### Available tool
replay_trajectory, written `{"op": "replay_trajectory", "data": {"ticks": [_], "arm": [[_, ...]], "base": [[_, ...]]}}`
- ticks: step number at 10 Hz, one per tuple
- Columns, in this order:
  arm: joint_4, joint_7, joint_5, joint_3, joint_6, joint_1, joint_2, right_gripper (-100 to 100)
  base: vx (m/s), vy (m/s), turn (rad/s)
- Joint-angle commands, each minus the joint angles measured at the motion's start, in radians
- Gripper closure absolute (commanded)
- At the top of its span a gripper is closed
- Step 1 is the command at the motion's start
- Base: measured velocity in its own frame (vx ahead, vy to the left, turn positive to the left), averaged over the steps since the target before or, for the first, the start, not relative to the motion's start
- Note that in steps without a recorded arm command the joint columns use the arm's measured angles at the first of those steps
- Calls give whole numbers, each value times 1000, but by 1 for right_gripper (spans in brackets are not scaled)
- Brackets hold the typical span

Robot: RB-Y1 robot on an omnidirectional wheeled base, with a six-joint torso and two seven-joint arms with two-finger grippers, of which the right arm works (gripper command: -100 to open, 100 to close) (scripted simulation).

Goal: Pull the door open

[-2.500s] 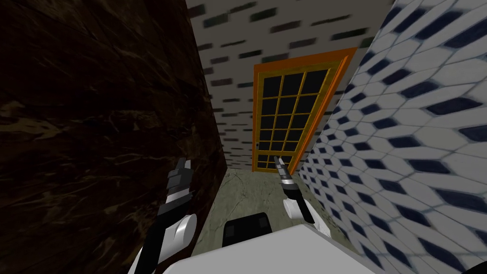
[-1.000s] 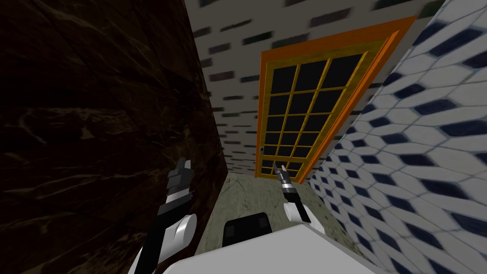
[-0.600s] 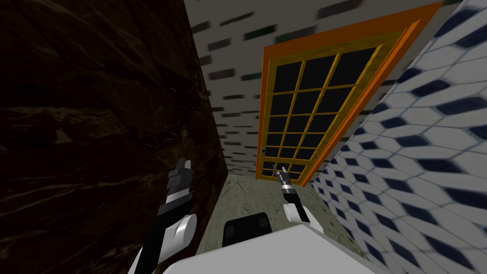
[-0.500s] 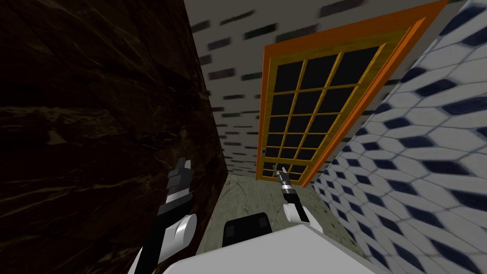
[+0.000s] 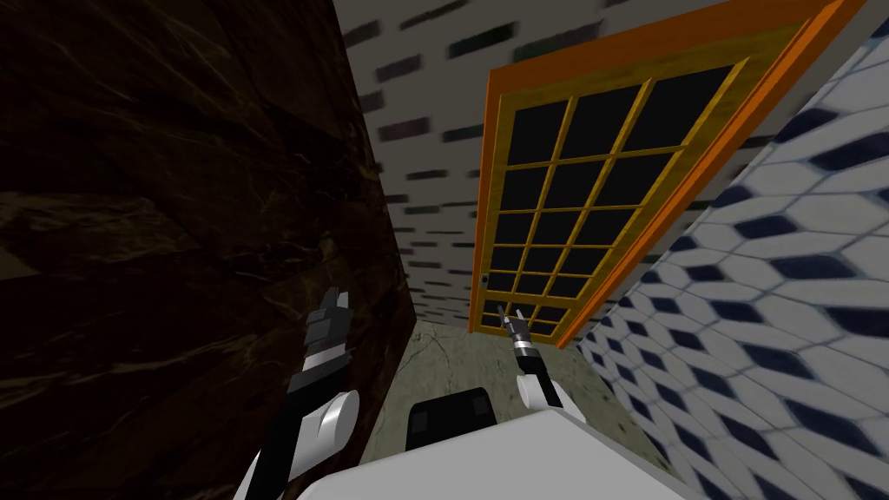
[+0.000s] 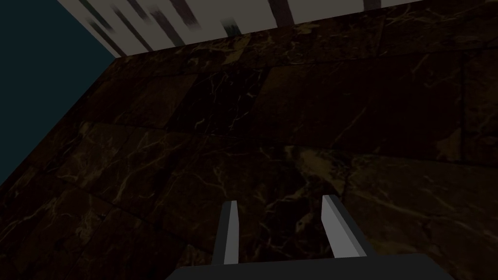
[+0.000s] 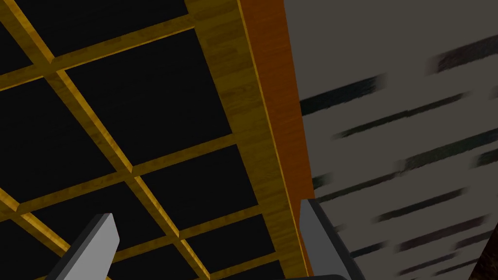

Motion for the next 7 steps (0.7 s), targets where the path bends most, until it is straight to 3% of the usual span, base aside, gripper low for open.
{"op": "replay_trajectory", "data": {"ticks": [1, 7], "arm": [[31, 36, -5, -5, -4, -8, 2, -100], [132, 147, -20, -21, -14, -37, 12, -100]], "base": [[92, -2, 18], [96, -7, 17]]}}
